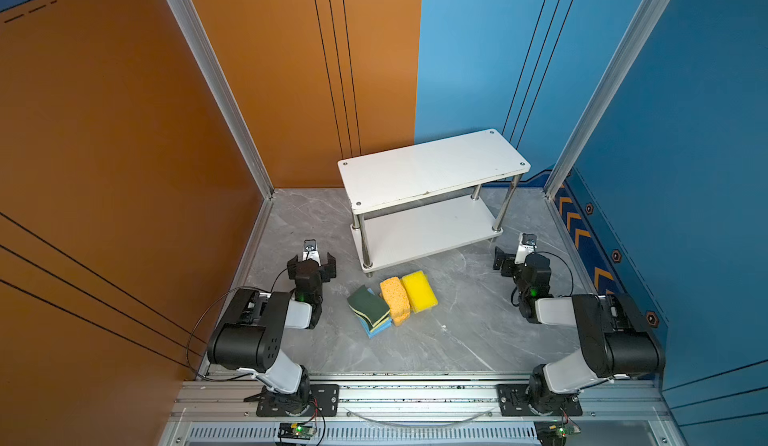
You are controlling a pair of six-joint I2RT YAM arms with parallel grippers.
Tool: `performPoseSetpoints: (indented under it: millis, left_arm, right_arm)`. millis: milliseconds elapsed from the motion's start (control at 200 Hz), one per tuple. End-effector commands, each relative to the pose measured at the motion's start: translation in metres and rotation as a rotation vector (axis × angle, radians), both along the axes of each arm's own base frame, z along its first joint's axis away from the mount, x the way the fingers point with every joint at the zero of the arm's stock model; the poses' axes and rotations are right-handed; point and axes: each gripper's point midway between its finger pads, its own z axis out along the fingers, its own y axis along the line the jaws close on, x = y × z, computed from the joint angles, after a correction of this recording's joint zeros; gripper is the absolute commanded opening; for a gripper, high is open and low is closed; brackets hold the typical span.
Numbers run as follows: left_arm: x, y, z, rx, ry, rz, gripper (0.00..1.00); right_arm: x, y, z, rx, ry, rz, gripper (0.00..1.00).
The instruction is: Place and organize the cleaning sponges onto the shelf
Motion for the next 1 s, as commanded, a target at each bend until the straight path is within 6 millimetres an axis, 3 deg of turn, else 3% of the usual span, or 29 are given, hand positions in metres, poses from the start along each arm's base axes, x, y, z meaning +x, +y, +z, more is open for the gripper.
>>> performPoseSetpoints:
  millis: [0, 991]
  left_arm:
    - [0.0027, -0.0006, 0.007, 0.009, -0.022, 0.01, 0.98]
    - [0.0019, -0.0025, 0.0085, 0.022, -0.032, 0.009, 0.98]
  right_arm:
    - [-0.002, 0.0007, -0.0062, 0.005, 0.012, 0.002, 1.0]
    - [-0.0026, 0.0019, -0.0043, -0.022, 0.006, -0.012, 1.0]
